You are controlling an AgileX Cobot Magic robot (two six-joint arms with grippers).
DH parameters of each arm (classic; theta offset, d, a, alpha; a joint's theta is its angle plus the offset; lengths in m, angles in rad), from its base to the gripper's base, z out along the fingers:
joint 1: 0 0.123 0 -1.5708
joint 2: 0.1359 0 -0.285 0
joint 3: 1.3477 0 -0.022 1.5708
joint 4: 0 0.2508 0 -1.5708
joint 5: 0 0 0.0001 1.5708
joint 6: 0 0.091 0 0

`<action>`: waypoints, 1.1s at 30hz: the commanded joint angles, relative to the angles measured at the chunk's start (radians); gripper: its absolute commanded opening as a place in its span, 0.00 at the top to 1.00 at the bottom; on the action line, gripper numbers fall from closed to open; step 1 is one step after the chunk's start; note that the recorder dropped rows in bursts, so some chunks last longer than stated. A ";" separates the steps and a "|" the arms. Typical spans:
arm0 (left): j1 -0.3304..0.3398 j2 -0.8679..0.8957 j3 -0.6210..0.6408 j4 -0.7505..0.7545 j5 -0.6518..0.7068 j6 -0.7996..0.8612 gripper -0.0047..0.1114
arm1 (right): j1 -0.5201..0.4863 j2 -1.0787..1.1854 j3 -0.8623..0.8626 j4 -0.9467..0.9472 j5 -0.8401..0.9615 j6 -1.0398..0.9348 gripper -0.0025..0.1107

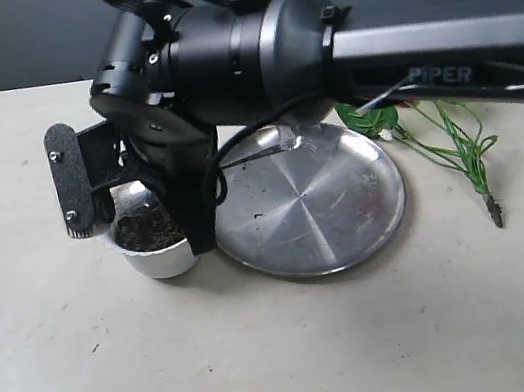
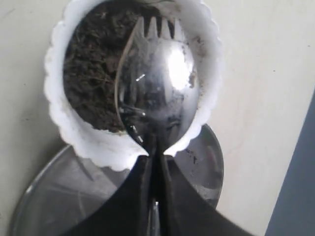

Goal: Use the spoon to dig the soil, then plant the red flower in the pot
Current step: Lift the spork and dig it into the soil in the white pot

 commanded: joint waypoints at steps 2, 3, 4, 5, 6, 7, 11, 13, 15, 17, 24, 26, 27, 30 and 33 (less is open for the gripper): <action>-0.005 -0.001 -0.002 -0.002 -0.014 -0.004 0.95 | -0.004 0.042 -0.007 -0.014 -0.011 -0.014 0.98; -0.005 -0.001 -0.002 -0.002 -0.014 -0.004 0.95 | -0.004 0.051 -0.007 -0.012 -0.019 -0.014 0.98; -0.005 -0.001 -0.002 -0.002 -0.014 -0.004 0.95 | -0.004 0.054 -0.007 -0.010 -0.025 -0.014 0.98; -0.005 -0.001 -0.002 -0.002 -0.014 -0.004 0.95 | -0.004 0.058 -0.007 -0.002 -0.034 -0.014 0.98; -0.005 -0.001 -0.002 -0.002 -0.014 -0.004 0.95 | -0.004 0.060 -0.007 0.004 -0.040 -0.014 0.98; -0.005 -0.001 -0.002 -0.002 -0.014 -0.004 0.95 | -0.004 0.060 -0.007 0.003 -0.042 -0.014 0.98; -0.005 -0.001 -0.002 -0.002 -0.014 -0.004 0.95 | -0.004 0.068 -0.007 0.001 -0.044 -0.012 0.98; -0.005 -0.001 -0.002 -0.002 -0.014 -0.004 0.95 | -0.010 0.071 -0.007 -0.009 -0.037 -0.012 0.98; -0.005 -0.001 -0.002 -0.002 -0.014 -0.004 0.95 | -0.025 0.071 -0.007 -0.011 -0.034 -0.012 0.98; -0.005 -0.001 -0.002 -0.002 -0.014 -0.004 0.95 | -0.044 0.061 -0.007 -0.024 -0.006 -0.012 0.98; -0.005 -0.001 -0.002 -0.002 -0.014 -0.004 0.95 | -0.050 0.015 -0.007 0.064 -0.020 -0.005 0.98; -0.005 -0.001 -0.002 -0.002 -0.014 -0.004 0.95 | -0.050 0.055 -0.007 0.063 -0.032 -0.005 0.98; -0.005 -0.001 -0.002 -0.002 -0.014 -0.004 0.95 | -0.050 0.076 -0.007 0.055 -0.020 -0.005 0.98; -0.005 -0.001 -0.002 -0.002 -0.014 -0.004 0.95 | -0.050 0.076 -0.007 0.025 0.023 0.020 0.98; -0.005 -0.001 -0.002 -0.002 -0.014 -0.004 0.95 | -0.050 0.024 -0.007 -0.002 0.015 0.085 0.98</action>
